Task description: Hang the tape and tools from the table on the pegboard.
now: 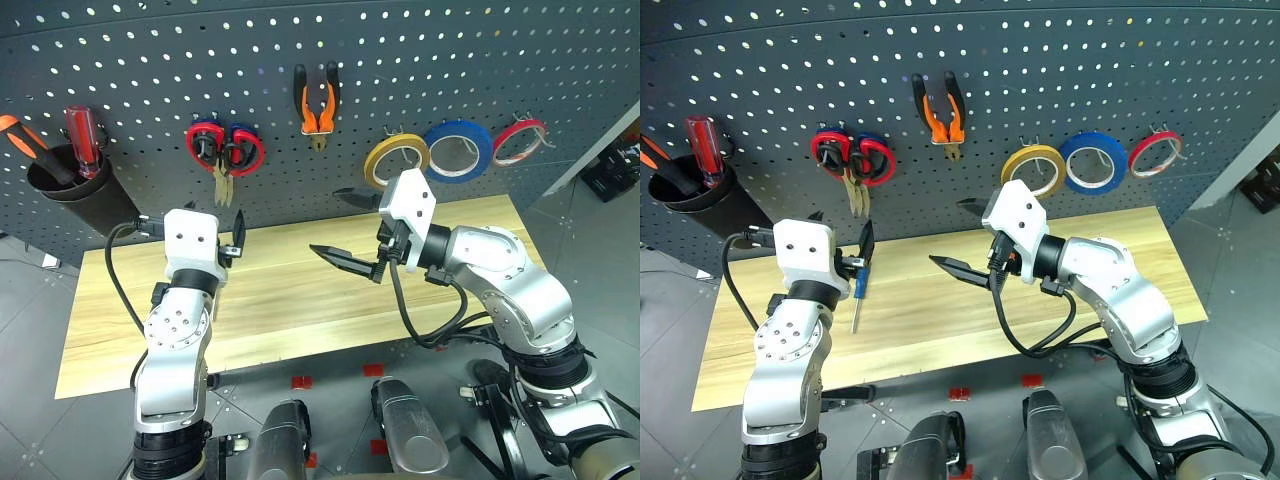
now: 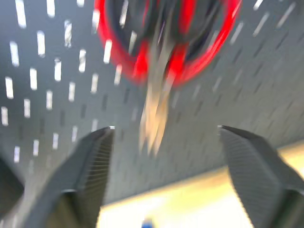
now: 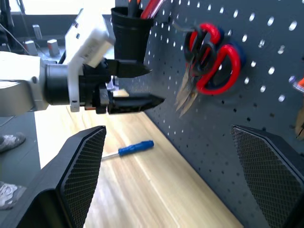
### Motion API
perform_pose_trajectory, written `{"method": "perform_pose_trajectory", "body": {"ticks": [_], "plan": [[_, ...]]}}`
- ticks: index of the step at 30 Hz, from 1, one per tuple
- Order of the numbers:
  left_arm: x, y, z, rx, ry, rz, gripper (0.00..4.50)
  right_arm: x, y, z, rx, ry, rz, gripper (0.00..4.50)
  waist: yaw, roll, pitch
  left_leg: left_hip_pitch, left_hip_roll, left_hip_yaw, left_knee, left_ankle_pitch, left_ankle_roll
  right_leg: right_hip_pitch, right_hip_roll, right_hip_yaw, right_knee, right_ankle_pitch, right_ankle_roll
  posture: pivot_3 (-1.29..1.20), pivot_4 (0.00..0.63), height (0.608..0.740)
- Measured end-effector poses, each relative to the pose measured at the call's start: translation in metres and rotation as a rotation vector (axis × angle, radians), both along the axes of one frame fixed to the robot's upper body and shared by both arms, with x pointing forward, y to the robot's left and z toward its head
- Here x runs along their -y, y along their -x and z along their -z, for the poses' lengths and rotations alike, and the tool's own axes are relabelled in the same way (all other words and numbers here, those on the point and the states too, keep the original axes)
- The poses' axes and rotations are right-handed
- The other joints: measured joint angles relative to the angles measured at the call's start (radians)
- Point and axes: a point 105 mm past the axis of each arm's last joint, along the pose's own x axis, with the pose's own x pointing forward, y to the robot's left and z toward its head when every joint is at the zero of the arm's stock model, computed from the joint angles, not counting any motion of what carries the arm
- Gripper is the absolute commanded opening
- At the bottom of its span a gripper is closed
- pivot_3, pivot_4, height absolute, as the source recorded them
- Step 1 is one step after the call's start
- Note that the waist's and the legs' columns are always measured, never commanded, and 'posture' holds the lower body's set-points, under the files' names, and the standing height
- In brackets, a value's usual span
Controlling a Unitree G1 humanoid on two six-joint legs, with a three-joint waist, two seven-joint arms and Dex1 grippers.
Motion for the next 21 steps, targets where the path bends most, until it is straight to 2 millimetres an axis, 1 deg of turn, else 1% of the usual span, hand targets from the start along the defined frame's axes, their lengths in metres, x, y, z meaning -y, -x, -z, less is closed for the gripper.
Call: {"method": "perform_pose_trajectory", "body": {"ticks": [1, 3, 6, 9, 10, 15, 21], "plan": [[-0.008, 0.001, 0.016, -0.075, 0.022, -0.002, 3.84, -0.001, 0.0, 0.007, -0.028, 0.028, 0.015, 4.5, -0.001, 0.0, 0.0, 0.0, 0.0, 0.0, 0.0, 0.0, 0.0, 0.0, 0.0, 0.0, 0.0, 0.0, 0.0, -0.24, 0.283, 0.74], [-0.017, 0.003, 0.039, -0.182, 0.06, 0.003, 3.84, -0.005, 0.0, 0.021, -0.085, 0.071, 0.037, 4.5, 0.0, 0.0, 0.0, 0.0, 0.0, -0.001, 0.0, 0.0, 0.0, -0.001, 0.001, 0.0, 0.0, 0.0, 0.0, -0.23, 0.288, 0.74], [-0.024, 0.002, 0.055, -0.278, 0.08, 0.029, 3.84, -0.016, 0.004, 0.032, -0.156, 0.095, 0.049, 4.5, 0.002, 0.0, 0.0, 0.0, 0.0, -0.001, 0.0, 0.0, -0.001, 0.0, 0.0, 0.0, 0.0, 0.0, 0.0, -0.23, 0.292, 0.74], [-0.032, -0.001, 0.064, -0.332, 0.088, 0.031, 3.84, -0.024, 0.008, 0.036, -0.186, 0.109, 0.045, 4.5, 0.005, 0.0, 0.0, 0.0, -0.001, -0.001, 0.0, 0.001, -0.001, 0.0, -0.001, -0.001, 0.0, 0.0, 0.0, -0.23, 0.296, 0.74], [-0.034, -0.005, 0.068, -0.355, 0.098, 0.032, 3.84, -0.025, 0.007, 0.036, -0.195, 0.114, 0.052, 4.5, 0.007, 0.0, 0.0, 0.0, -0.001, -0.002, 0.0, 0.001, -0.001, 0.0, -0.001, -0.001, 0.0, 0.0, 0.0, -0.23, 0.296, 0.74], [-0.042, -0.019, 0.076, -0.41, 0.134, 0.018, 3.84, -0.029, 0.008, 0.038, -0.212, 0.147, 0.051, 4.5, 0.011, 0.0, 0.0, 0.0, -0.001, -0.002, 0.0, 0.001, -0.002, -0.001, -0.001, -0.001, 0.0, 0.0, 0.0, -0.24, 0.306, 0.74], [-0.051, -0.038, 0.086, -0.482, 0.188, 0.008, 3.84, -0.036, 0.008, 0.034, -0.212, 0.158, 0.039, 4.5, 0.01, 0.0, 0.0, 0.0, -0.001, -0.002, 0.0, 0.001, -0.002, -0.001, -0.001, -0.002, 0.0, 0.0, 0.0, -0.24, 0.309, 0.74]]}}
